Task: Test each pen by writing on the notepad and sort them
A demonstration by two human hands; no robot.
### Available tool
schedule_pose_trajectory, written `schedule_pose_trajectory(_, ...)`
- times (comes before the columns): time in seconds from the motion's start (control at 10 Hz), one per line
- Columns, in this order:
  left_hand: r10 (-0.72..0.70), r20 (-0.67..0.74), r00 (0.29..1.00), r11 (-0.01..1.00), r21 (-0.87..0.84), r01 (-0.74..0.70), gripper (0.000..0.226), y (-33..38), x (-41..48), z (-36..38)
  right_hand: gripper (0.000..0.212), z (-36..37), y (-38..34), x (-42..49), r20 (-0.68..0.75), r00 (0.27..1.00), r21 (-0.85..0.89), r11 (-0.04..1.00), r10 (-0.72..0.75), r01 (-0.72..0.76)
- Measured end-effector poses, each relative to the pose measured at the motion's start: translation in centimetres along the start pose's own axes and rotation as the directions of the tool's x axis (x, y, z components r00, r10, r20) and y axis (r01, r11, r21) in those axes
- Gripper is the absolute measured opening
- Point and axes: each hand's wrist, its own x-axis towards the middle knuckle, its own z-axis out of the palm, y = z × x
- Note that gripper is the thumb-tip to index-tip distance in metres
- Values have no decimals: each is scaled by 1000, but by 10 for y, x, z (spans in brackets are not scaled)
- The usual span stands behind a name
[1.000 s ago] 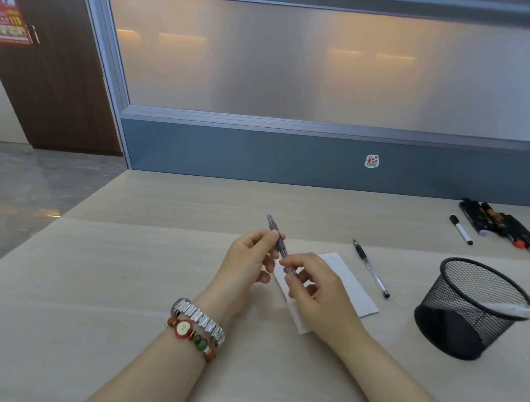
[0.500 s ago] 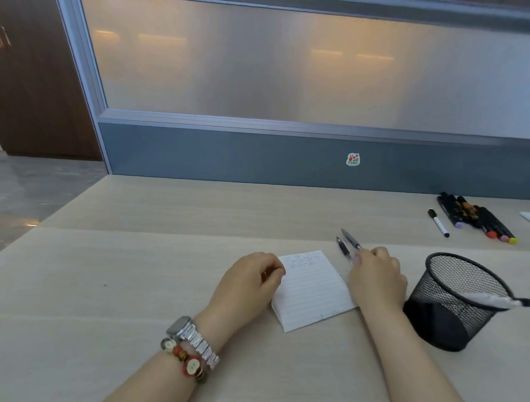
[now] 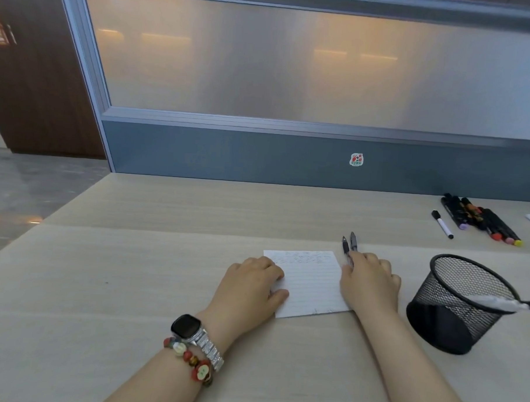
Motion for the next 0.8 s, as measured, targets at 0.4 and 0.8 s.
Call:
schedule_pose_trajectory(0.4,-27,0,1000,998,-59,27,32,-1,-4,3,44,4,2,4,27,999,46,999,-31,29)
schedule_pose_trajectory(0.8,-109,-44,993,960,-265,94,28,9,36,-41,36,-21,-14,10,-27,971,401,887,-238,228)
